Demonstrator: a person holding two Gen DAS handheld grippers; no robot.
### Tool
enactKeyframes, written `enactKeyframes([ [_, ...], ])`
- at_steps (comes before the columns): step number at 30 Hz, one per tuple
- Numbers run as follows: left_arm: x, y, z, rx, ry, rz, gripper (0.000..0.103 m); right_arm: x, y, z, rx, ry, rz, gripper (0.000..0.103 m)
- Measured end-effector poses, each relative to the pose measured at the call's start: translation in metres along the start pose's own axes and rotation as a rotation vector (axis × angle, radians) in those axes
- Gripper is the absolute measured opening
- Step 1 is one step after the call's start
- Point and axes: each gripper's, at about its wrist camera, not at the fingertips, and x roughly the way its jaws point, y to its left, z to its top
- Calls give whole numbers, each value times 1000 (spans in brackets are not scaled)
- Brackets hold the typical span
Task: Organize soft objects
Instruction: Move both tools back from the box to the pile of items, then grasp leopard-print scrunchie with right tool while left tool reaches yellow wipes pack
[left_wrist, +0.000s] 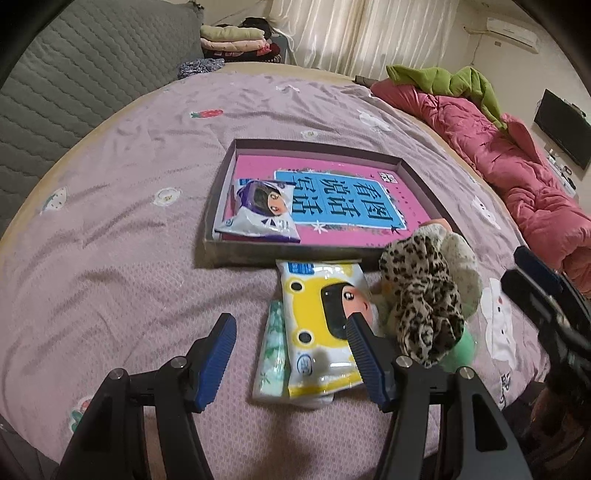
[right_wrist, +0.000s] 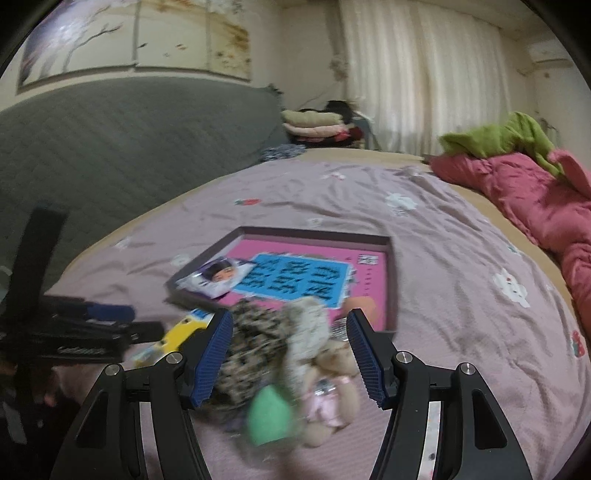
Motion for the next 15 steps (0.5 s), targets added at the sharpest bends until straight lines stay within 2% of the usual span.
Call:
enactKeyframes([
  [6, -1, 3, -6, -2, 17, -5, 62, 8, 27, -9, -79, 53, 49, 66],
  [15, 13, 4, -15, -11, 75, -36, 62, 29, 44, -23, -157, 126, 58, 66],
])
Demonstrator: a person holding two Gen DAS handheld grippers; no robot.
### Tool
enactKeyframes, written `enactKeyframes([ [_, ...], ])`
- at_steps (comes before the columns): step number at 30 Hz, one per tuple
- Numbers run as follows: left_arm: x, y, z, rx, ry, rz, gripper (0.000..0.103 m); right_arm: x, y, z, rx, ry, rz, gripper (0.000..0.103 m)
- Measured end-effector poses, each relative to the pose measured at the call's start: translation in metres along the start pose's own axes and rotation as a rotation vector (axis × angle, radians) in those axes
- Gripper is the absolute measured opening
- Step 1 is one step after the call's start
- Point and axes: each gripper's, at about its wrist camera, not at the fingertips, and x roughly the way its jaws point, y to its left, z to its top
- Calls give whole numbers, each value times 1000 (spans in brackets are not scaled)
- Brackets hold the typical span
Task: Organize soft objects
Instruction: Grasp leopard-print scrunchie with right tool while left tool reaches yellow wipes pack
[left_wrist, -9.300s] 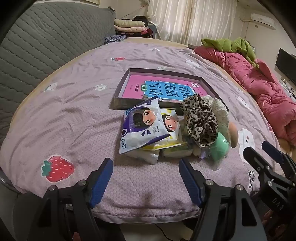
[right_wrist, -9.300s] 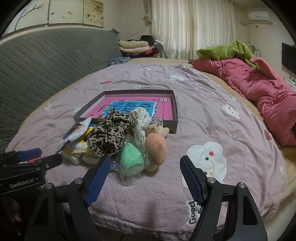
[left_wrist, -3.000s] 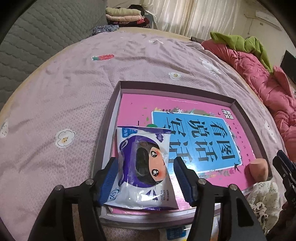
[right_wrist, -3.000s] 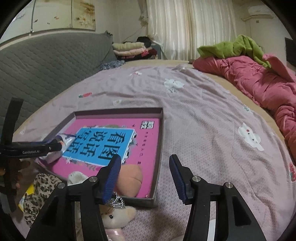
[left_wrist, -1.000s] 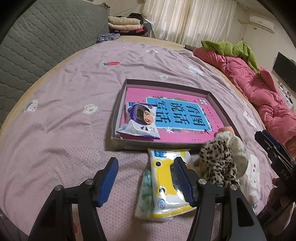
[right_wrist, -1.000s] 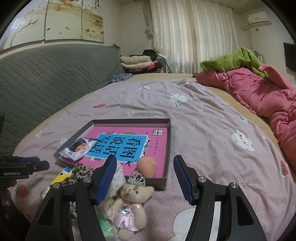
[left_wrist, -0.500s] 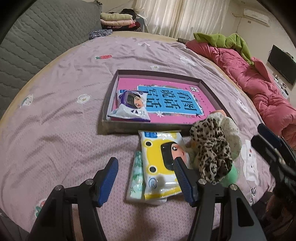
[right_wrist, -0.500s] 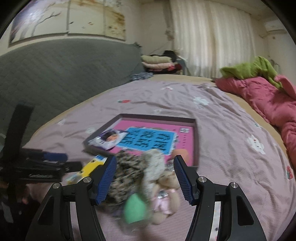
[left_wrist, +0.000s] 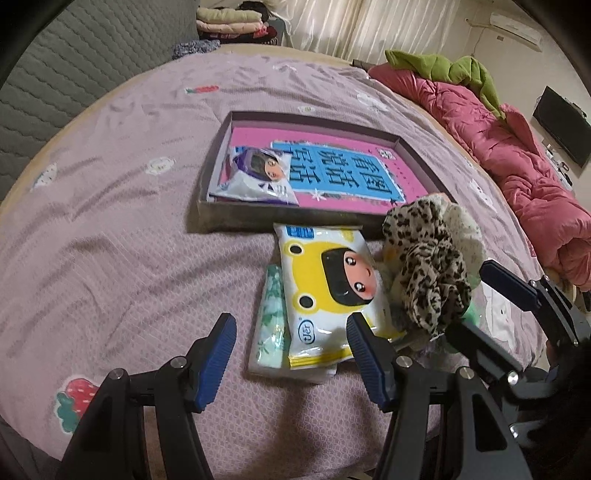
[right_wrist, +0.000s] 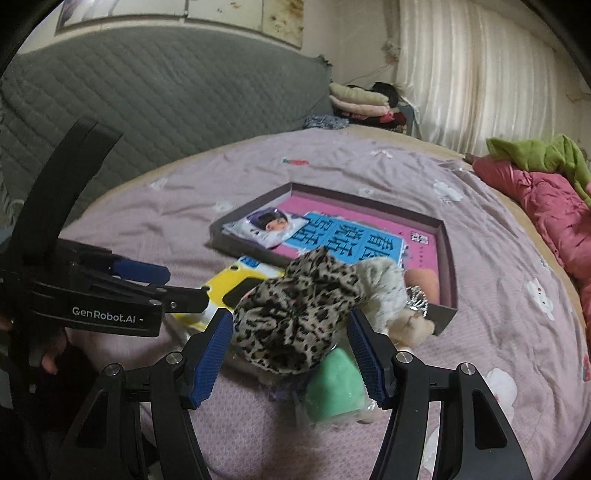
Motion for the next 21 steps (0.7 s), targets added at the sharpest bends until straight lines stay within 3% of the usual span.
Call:
enactKeyframes([
  [10, 8, 5, 2, -35, 16, -45, 62, 25, 5, -5, -43, 42, -10, 66],
  [18, 15, 5, 4, -46, 28, -77, 62, 40, -12, 4, 16, 21, 21, 65],
  [20, 16, 6, 5, -49, 32, -81, 62, 41, -19, 5, 49, 9, 36, 47],
  [21, 16, 6, 6, -49, 34, -85, 62, 41, -22, 6, 60, 4, 40, 44],
])
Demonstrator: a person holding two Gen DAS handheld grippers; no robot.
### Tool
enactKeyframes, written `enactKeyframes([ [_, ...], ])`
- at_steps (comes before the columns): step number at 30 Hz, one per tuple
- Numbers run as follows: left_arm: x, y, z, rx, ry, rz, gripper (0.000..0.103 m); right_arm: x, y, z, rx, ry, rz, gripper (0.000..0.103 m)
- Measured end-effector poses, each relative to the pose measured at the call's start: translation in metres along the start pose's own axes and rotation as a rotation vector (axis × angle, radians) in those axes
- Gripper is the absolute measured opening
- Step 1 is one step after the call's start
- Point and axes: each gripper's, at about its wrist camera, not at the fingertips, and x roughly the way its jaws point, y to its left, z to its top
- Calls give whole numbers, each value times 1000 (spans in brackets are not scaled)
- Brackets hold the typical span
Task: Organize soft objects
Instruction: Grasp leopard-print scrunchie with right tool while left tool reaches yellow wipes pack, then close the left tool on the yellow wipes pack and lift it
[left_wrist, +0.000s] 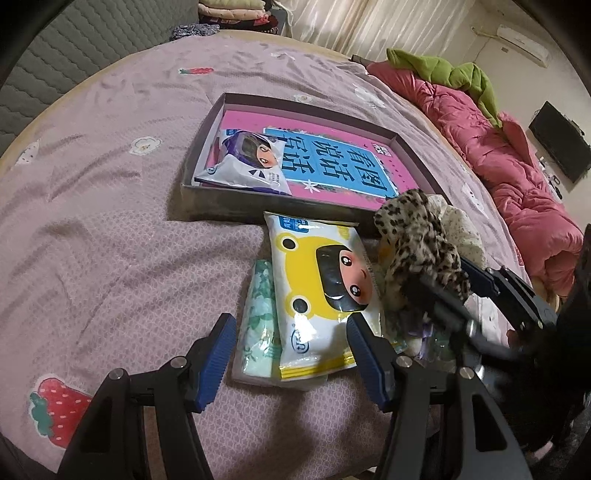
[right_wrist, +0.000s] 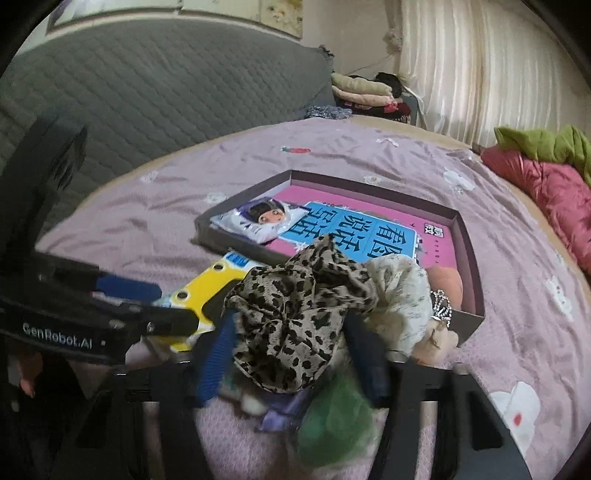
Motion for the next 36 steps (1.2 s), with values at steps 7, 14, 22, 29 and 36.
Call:
enactKeyframes([
  [7, 9, -2, 5, -13, 12, -13, 62, -12, -18, 6, 52, -50, 24, 21],
  [14, 12, -9, 9, -23, 17, 6, 63, -22, -32, 11, 99, -88, 47, 21],
  [22, 10, -18, 7, -2, 27, 7, 69, -25, -35, 12, 111, -97, 67, 21],
  [29, 3, -23, 7, 11, 16, 1, 71, -26, -37, 11, 118, -99, 77, 21],
  [36, -8, -36, 8, 49, -11, -15, 71, -28, -37, 11, 120, -102, 77, 21],
])
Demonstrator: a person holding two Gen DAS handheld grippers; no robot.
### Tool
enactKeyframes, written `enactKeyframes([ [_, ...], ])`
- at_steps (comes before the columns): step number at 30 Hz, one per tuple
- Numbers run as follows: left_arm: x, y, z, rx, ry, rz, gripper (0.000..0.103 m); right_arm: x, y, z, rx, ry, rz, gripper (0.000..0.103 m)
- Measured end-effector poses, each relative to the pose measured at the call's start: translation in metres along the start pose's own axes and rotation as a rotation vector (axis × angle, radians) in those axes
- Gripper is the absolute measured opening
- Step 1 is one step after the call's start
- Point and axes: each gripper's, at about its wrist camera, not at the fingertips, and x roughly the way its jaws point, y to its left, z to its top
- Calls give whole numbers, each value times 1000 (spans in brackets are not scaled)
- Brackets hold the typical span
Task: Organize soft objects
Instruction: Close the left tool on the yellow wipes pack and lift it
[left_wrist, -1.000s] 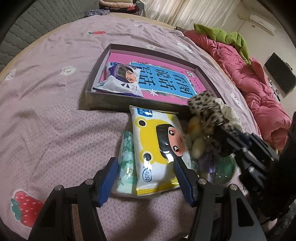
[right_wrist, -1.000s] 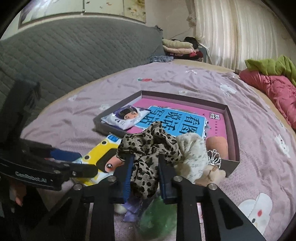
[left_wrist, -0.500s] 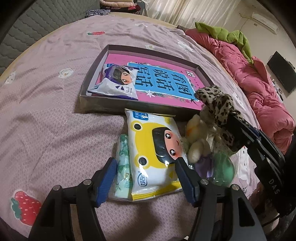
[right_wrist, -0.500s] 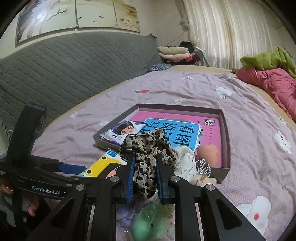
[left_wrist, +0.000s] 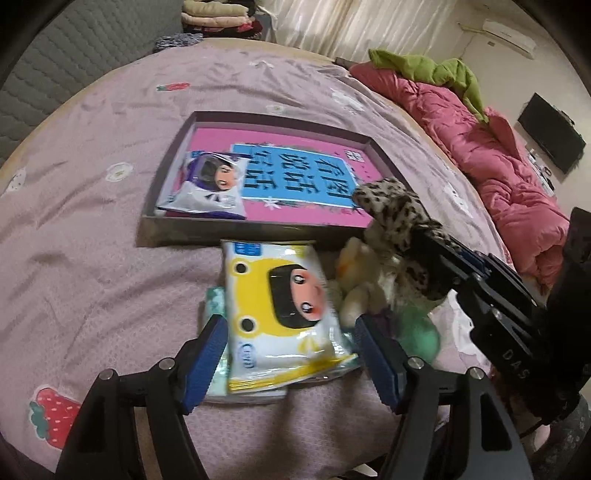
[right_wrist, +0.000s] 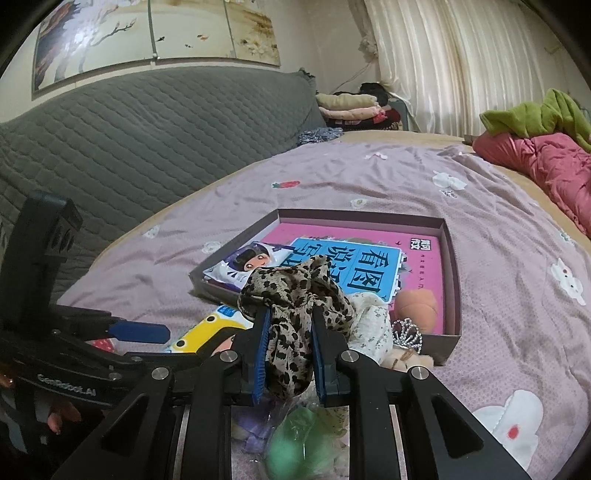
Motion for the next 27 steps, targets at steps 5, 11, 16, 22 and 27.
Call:
enactKeyframes([
  [5, 11, -4, -5, 11, 31, 45, 71, 0, 1, 1, -3, 2, 2, 21],
  [11, 18, -13, -8, 39, 33, 90, 75, -1, 1, 1, 4, 2, 4, 21],
  [16, 27, -13, -9, 28, 44, 111, 76, 2, -1, 2, 18, 3, 4, 21],
  [22, 30, -10, -7, 23, 34, 118, 76, 1, -1, 2, 17, -1, 1, 21],
  [27, 34, -7, -2, 29, 15, 124, 73, 1, -1, 1, 5, -1, 9, 21],
])
